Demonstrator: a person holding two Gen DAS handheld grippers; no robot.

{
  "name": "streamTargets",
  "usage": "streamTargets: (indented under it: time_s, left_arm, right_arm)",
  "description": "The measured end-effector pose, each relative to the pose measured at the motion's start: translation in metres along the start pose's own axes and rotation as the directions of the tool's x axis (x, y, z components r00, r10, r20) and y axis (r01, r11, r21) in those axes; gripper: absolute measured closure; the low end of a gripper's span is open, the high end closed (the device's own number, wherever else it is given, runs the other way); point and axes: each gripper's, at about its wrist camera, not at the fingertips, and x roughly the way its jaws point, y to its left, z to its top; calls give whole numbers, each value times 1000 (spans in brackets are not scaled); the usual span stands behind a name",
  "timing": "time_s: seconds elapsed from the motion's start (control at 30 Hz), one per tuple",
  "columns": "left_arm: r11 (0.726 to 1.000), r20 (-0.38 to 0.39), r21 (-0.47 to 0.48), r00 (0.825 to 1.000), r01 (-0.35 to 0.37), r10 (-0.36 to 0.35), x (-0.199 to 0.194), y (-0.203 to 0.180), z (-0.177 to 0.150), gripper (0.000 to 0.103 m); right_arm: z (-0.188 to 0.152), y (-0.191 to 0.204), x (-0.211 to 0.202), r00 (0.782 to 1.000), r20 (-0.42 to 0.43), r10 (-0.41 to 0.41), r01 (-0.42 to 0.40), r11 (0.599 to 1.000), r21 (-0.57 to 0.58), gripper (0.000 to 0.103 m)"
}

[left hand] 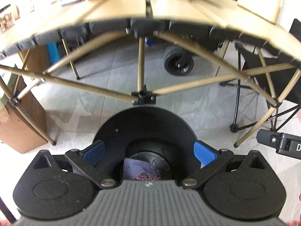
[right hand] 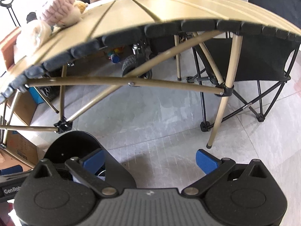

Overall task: Collect trash
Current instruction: 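Raise both tools from the bin back toward the table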

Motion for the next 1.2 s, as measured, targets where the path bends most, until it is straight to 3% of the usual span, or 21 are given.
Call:
streamTargets:
  time_s: [0.4, 0.73, 1.2]
  left_arm:
    - [999, 176, -11, 984, 33, -31, -62, 10, 6, 0]
    - [998, 305, -64, 952, 26, -5, -103, 27, 21, 0]
    - [989, 438, -151, 896, -3, 70, -140, 68, 65, 0]
  right_arm:
    - [4, 8, -64, 986, 149, 78, -75, 997, -28, 0]
    - [18, 30, -116, 941, 307, 141, -127, 990, -65, 0]
    - [62, 86, -138, 877, 435, 203, -156, 978, -141, 0]
